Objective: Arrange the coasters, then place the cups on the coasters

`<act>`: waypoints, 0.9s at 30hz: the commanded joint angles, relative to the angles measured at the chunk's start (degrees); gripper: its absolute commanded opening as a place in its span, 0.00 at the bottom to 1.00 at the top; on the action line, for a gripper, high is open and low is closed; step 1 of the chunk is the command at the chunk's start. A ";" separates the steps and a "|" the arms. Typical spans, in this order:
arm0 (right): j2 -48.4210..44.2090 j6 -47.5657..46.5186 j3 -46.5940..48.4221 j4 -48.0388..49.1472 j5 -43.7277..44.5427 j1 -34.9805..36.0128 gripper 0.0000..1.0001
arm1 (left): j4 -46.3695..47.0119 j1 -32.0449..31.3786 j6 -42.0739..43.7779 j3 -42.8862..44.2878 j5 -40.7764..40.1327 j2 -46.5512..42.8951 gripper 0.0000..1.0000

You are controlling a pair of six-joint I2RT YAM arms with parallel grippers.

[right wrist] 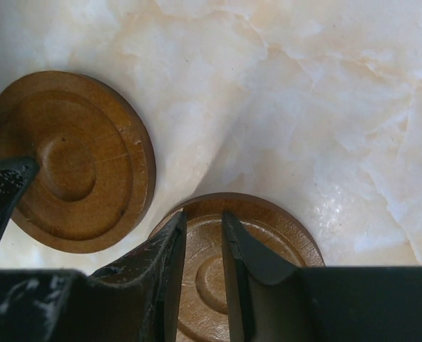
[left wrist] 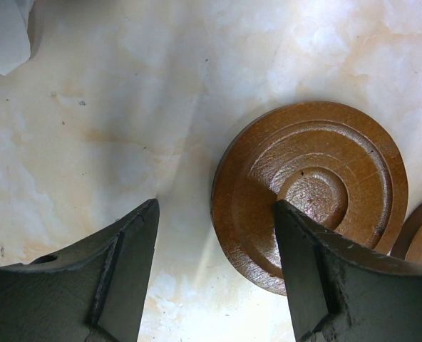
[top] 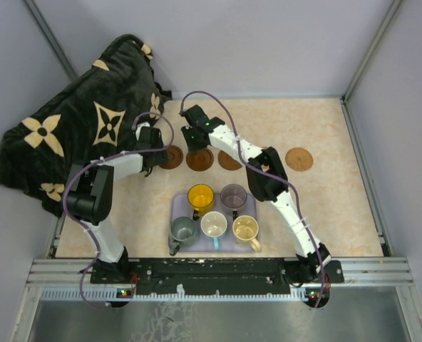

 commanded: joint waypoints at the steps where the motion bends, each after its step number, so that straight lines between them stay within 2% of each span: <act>1: 4.97 -1.78 -2.29 1.55 -4.89 -0.30 0.28 | -2.50 0.70 -0.41 -0.49 1.00 1.83 0.71; 18: 5.40 -0.05 -0.05 4.37 1.32 -1.41 0.37 | -5.91 0.92 -2.48 -1.18 -3.46 0.22 0.71; 27: 0.90 -0.14 -5.68 6.84 1.41 -1.50 0.38 | -8.58 1.58 -4.74 -0.47 -6.61 -1.22 0.70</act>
